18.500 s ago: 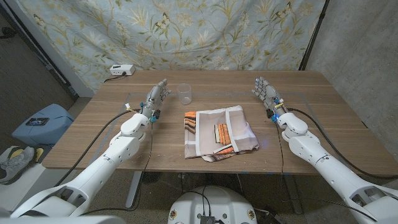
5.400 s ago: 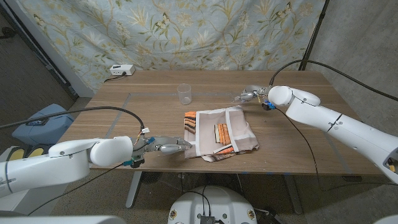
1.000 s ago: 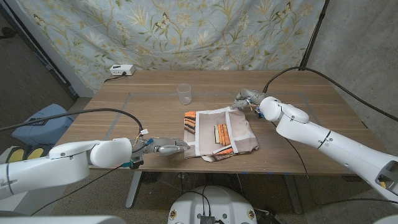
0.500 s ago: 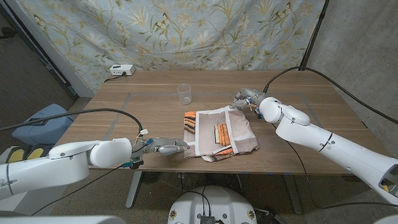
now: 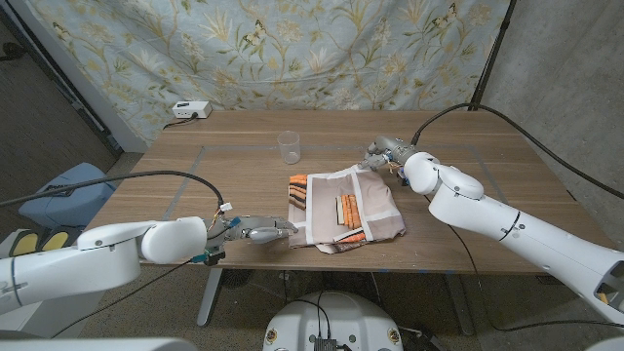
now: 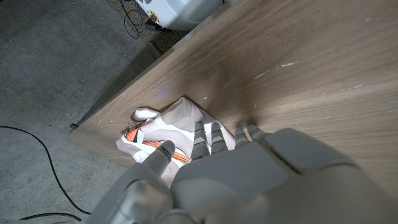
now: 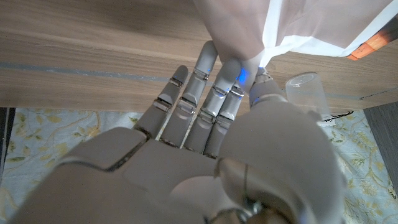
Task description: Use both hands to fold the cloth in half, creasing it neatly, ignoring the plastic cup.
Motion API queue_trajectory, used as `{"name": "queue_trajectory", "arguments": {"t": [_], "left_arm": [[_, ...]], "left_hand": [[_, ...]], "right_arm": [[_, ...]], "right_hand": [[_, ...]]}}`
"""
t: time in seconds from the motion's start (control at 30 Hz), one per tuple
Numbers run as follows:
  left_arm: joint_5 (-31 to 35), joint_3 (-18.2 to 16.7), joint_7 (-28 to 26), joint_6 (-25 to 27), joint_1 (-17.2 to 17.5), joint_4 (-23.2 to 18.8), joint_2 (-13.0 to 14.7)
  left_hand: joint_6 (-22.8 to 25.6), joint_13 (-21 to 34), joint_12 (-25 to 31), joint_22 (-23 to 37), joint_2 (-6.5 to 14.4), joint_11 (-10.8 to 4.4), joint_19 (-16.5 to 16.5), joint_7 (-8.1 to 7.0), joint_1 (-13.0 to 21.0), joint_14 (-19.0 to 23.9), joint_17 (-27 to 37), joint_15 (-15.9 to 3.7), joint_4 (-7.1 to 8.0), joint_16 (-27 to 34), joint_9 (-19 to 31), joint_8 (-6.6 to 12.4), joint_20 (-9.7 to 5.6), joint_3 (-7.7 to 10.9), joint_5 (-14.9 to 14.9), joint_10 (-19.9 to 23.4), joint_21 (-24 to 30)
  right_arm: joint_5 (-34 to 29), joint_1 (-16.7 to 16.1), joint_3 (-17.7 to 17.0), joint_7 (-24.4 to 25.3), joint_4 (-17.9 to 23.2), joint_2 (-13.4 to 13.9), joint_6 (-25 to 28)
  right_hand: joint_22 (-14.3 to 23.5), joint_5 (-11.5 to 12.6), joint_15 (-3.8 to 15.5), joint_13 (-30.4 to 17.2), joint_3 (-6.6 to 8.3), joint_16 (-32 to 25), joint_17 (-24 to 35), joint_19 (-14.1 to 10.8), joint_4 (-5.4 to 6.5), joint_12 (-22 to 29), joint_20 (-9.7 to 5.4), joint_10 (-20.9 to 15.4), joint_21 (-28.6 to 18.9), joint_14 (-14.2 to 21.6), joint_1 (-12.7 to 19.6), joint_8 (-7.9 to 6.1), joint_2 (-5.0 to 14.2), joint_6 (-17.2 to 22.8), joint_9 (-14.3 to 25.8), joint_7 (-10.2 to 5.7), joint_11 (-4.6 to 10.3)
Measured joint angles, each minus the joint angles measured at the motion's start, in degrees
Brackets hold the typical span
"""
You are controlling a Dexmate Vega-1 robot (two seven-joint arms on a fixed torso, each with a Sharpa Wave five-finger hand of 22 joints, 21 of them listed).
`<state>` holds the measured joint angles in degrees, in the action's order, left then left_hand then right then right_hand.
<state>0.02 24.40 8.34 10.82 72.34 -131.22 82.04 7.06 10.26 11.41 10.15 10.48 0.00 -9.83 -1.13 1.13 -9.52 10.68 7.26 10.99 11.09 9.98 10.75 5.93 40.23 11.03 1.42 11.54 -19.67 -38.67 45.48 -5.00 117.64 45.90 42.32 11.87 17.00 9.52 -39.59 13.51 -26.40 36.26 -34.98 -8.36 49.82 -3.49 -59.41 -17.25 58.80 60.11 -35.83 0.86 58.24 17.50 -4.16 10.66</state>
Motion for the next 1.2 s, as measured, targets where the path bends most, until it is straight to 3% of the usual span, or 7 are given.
{"name": "queue_trajectory", "arguments": {"t": [0.5,1.2], "left_arm": [[-0.5,0.0,0.0,-0.5,0.1,0.2,-0.1],[-1.7,-0.2,-0.1,-1.1,0.3,0.8,-0.1]], "left_hand": [[0.0,0.0,0.0,0.0,0.0,0.0,0.0,-0.02,0.0,0.0,0.0,0.0,-0.24,0.0,0.0,0.0,0.0,0.24,0.0,0.0,0.0],[0.2,0.0,0.0,0.0,0.0,0.0,0.0,-0.2,0.0,0.0,-0.3,0.0,-0.65,-0.4,0.0,0.0,0.0,0.63,0.0,0.0,0.0]], "right_arm": [[-1.2,2.9,2.4,-1.6,1.0,-1.5,1.7],[-3.2,7.4,6.1,-5.6,-0.7,-4.0,2.6]], "right_hand": [[0.0,0.0,0.27,-0.2,-0.65,0.8,0.8,-0.4,0.15,-0.2,0.41,0.0,-0.4,0.7,0.9,-0.23,0.31,0.0,-0.1,-0.01,-0.02],[0.0,0.0,0.3,-0.3,-1.28,1.8,1.7,-0.7,0.47,-0.2,0.11,0.0,-1.1,0.9,1.6,-0.31,0.53,0.0,-0.2,0.6,-0.22]]}}
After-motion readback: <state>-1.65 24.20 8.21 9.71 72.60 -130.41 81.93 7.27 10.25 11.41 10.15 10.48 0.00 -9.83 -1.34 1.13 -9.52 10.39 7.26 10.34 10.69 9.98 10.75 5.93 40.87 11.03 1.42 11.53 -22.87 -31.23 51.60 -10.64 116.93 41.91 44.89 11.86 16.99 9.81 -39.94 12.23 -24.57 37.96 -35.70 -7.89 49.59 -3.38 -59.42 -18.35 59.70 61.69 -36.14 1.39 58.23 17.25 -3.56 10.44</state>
